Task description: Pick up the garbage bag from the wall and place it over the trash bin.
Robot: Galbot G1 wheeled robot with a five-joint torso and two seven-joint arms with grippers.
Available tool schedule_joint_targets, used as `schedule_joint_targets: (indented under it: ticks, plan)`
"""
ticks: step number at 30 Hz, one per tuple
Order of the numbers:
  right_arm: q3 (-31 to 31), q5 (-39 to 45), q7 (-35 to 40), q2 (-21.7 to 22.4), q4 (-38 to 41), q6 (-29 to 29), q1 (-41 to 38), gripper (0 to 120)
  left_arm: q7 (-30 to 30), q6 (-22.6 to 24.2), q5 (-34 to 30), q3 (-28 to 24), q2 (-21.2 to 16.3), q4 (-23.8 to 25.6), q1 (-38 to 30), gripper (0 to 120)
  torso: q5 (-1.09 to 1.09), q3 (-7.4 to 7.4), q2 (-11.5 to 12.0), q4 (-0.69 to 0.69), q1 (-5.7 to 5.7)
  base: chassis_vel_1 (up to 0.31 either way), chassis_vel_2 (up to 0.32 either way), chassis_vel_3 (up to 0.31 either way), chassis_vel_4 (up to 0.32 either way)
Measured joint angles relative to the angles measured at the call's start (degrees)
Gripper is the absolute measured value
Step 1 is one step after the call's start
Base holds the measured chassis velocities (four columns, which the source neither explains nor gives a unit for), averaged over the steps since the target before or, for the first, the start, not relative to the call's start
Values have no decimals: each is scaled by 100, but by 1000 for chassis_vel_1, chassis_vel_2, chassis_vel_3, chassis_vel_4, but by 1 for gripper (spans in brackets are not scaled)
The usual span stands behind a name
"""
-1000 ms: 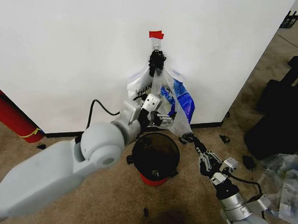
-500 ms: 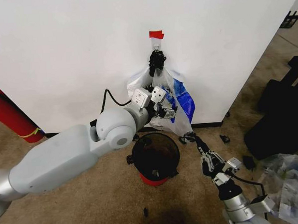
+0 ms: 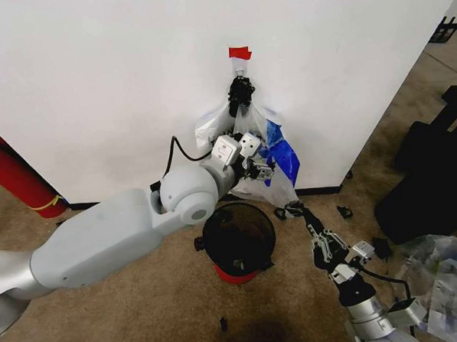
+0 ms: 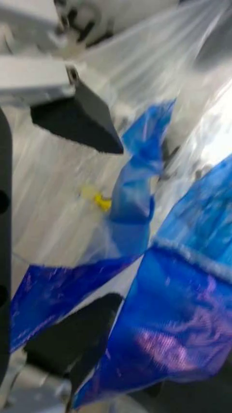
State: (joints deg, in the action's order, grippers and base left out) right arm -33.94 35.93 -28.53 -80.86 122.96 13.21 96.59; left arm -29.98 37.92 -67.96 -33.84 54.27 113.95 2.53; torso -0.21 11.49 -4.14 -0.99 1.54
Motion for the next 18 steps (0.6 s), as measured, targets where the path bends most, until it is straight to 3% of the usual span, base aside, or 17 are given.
schedule_joint_targets:
  ticks: [9, 18]
  plan:
    - [-46, 45, -16, 18, 7, -5, -5, 0, -358, 74, -486, -128, 418, -393, -210, 46, 0, 0, 0, -2, 0, 0, 0, 0, 0]
    - [-76, 102, -17, 48, -8, -5, -49, 0, -380, 117, -423, -159, 340, -337, -228, 16, 0, 0, 0, 1, 0, 0, 0, 0, 0]
